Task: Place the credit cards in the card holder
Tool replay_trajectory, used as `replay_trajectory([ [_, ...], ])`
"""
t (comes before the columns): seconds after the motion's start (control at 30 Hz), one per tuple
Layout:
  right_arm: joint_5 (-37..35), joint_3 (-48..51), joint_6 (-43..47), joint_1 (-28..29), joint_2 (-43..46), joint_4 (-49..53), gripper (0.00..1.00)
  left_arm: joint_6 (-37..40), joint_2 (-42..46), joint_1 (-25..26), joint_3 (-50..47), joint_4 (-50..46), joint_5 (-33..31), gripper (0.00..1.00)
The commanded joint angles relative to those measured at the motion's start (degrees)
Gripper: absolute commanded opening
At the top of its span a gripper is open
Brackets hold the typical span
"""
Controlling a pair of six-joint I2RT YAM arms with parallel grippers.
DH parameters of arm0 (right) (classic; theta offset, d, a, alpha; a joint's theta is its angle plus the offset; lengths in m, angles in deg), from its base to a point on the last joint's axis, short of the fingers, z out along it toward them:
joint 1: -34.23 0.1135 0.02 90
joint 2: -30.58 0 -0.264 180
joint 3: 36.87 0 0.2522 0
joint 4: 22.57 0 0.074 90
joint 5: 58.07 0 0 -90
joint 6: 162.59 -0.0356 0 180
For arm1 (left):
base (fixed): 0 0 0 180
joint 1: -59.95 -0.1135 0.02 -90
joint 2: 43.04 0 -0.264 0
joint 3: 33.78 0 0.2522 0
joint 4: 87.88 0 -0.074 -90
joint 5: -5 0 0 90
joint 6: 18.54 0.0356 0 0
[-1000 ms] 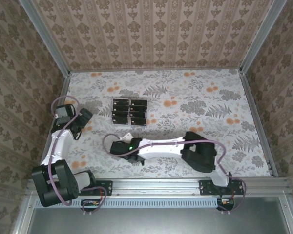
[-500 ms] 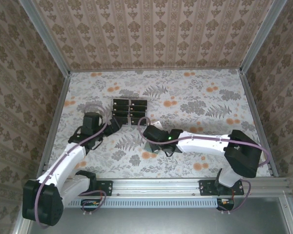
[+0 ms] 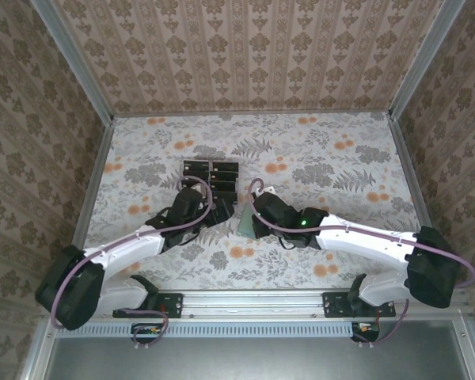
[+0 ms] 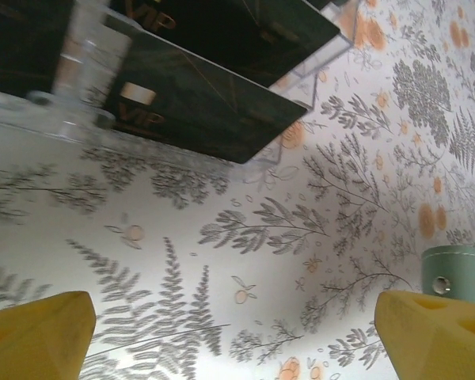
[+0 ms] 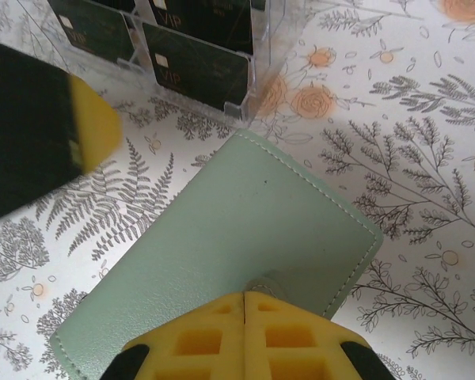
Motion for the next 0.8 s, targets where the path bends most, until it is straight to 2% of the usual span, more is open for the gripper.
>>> replay_trajectory([
  [0.0, 1.11, 1.03, 0.51, -0.43, 1.99, -1.29, 0.0, -4.63, -2.33, 2.3, 2.65, 8.29, -2.1, 1.0],
  [0.2, 1.25, 1.1, 0.39, -0.45, 2.34, -1.27, 0.0, -7.08, -4.84, 6.06, 3.01, 12.93, -5.55, 1.0],
  [0.5, 1.56, 0.71, 0.37, -0.53, 1.17, -1.86, 0.0, -9.39, -6.96, 8.65, 2.61, 16.94, -7.49, 0.99],
  [0.67, 1.48, 0.54, 0.48, -0.57, 0.66, -2.16, 0.0, -10.94, -8.23, 10.15, 1.99, 20.3, -8.17, 0.94],
  [0.77, 1.44, 0.7, 0.48, -0.73, 0.51, -2.28, 0.0, -11.65, -9.18, 11.14, 1.68, 22.94, -8.28, 0.87],
])
